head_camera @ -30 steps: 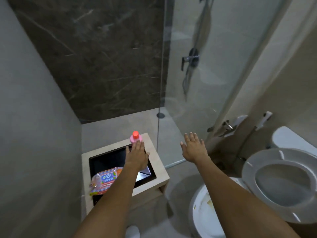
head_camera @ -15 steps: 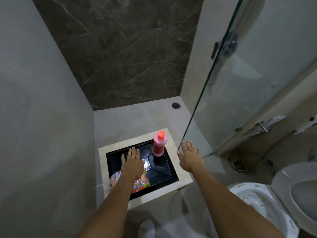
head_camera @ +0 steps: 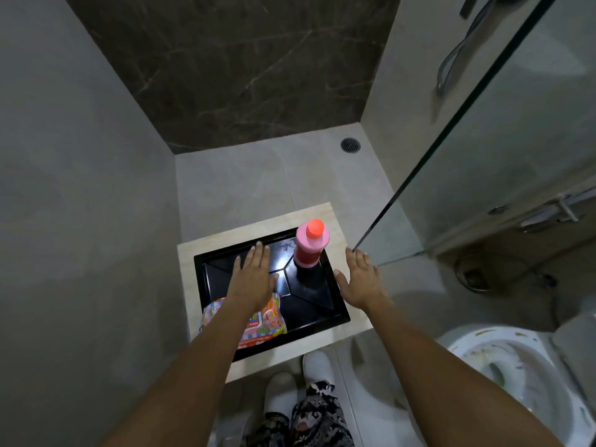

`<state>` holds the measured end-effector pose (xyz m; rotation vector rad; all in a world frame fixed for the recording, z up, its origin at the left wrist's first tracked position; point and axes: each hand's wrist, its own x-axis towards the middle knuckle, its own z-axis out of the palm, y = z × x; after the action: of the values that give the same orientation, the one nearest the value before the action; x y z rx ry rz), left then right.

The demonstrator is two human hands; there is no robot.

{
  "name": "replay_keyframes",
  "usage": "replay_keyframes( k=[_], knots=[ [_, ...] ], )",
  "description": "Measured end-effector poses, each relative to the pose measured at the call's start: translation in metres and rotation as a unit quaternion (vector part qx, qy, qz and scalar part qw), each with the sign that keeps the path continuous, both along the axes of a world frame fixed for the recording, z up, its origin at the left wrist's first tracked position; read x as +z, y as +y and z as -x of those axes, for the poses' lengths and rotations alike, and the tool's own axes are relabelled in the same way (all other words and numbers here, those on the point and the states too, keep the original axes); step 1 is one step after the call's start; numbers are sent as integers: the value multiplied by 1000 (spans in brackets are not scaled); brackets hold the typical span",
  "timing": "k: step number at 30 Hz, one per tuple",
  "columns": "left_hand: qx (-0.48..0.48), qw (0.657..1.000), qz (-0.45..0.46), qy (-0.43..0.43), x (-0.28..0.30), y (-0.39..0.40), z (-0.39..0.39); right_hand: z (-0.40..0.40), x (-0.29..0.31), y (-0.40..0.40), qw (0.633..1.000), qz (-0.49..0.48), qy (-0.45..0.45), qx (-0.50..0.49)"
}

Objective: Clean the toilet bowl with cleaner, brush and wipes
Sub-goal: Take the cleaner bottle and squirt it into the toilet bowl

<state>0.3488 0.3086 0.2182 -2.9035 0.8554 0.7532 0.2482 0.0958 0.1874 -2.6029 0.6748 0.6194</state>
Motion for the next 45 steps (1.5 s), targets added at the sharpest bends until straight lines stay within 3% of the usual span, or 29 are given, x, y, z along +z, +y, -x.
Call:
replay_keyframes(
  k=[8,17,23,28,34,40,45],
  knots=[
    [-90,985,123,-76,-14,-52,-43,-34,-77,-14,994,-71,-83,-21],
    [-159,969,170,-87,-16,-73,-52,-66,-100,11,968,-138,-194,-74],
    [-128,955,248,-97,-22,-54,-75,-94,-111,29,942,-176,-258,-123],
    [18,946,317,-66,-33,-21,-90,-122,-119,51,929,-207,-281,-123],
    [92,954,279,-67,-43,-3,-99,-142,-114,63,932,-151,-316,-87],
    [22,978,184,-98,-27,-9,-73,-99,-95,57,914,-180,-352,-95],
    [-85,959,206,-173,1,-19,-41,-46,-56,46,921,-172,-331,-111]
  ],
)
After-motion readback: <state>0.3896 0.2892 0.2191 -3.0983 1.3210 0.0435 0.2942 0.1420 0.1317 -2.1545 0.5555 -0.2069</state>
